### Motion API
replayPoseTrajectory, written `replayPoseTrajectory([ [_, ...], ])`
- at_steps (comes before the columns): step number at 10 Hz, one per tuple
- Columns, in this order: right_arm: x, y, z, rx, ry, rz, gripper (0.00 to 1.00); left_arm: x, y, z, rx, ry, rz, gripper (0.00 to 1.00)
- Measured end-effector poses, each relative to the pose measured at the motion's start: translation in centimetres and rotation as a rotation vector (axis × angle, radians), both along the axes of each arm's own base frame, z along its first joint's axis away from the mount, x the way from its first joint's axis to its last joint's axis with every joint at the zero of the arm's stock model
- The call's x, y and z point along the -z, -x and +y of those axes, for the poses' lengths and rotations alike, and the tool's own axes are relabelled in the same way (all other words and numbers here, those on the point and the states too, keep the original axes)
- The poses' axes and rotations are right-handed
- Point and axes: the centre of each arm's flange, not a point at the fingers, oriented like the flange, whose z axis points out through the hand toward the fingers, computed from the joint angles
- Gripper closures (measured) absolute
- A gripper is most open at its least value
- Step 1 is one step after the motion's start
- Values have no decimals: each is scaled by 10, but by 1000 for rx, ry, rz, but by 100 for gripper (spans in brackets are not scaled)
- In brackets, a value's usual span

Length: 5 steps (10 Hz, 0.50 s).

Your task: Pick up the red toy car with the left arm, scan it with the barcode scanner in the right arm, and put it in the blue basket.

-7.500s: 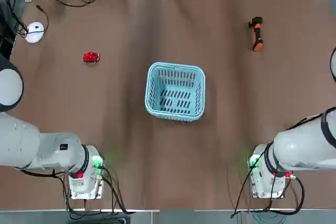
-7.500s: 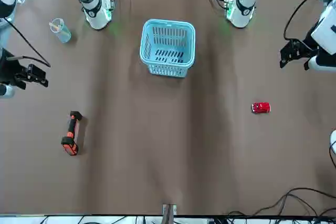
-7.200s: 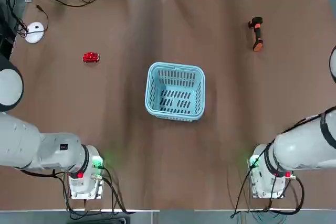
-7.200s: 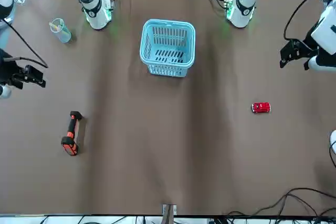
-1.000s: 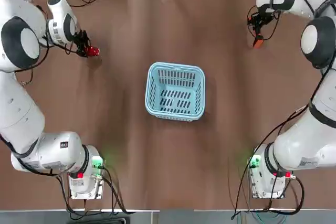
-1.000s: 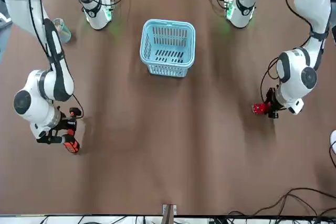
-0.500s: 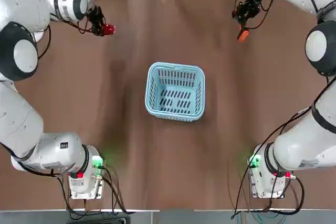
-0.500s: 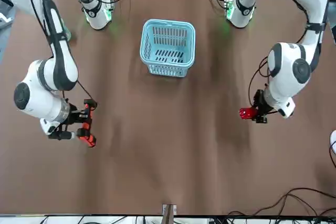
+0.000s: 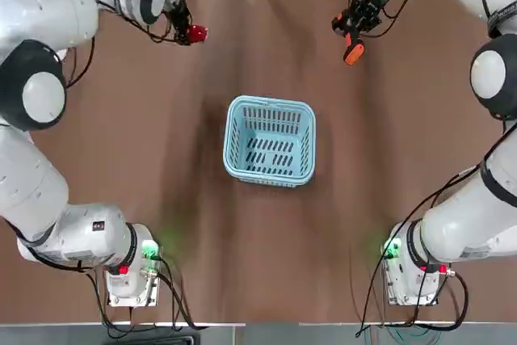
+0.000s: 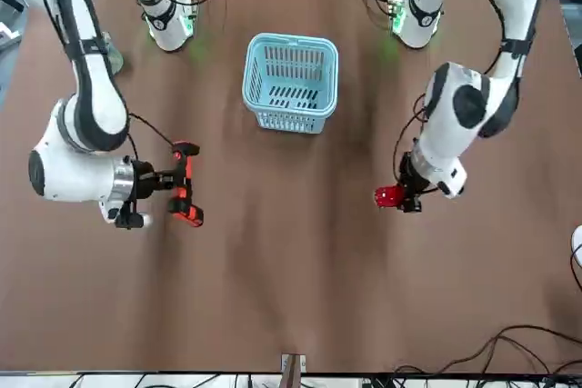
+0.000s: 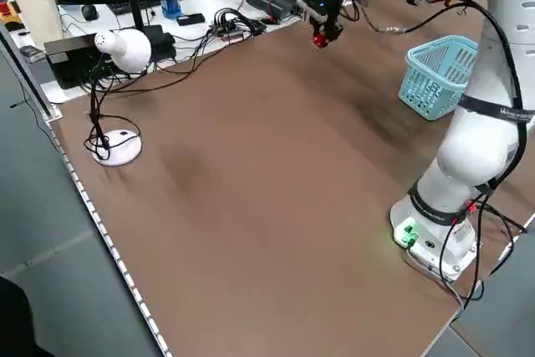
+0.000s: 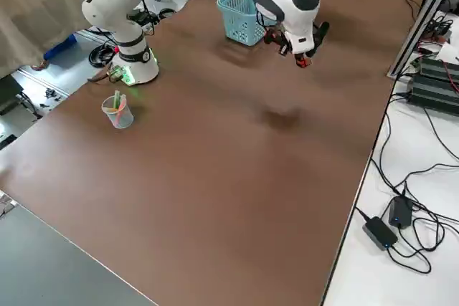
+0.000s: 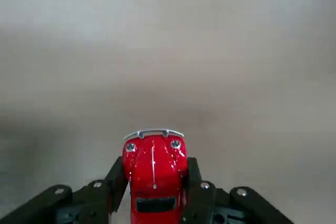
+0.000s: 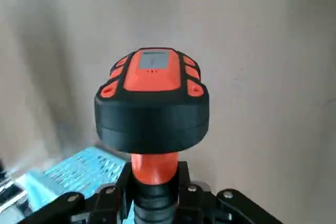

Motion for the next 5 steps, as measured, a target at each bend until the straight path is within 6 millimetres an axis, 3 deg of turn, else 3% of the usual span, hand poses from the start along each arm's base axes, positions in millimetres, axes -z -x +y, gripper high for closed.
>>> replayPoseTrajectory([
  [2, -7, 6, 18, -50, -157, 10, 63, -14, -1, -58, -26, 9, 27, 51],
  [5, -18, 19, 85, -116, -326, -5, 63, -35, 14, -116, -13, 26, 63, 51],
])
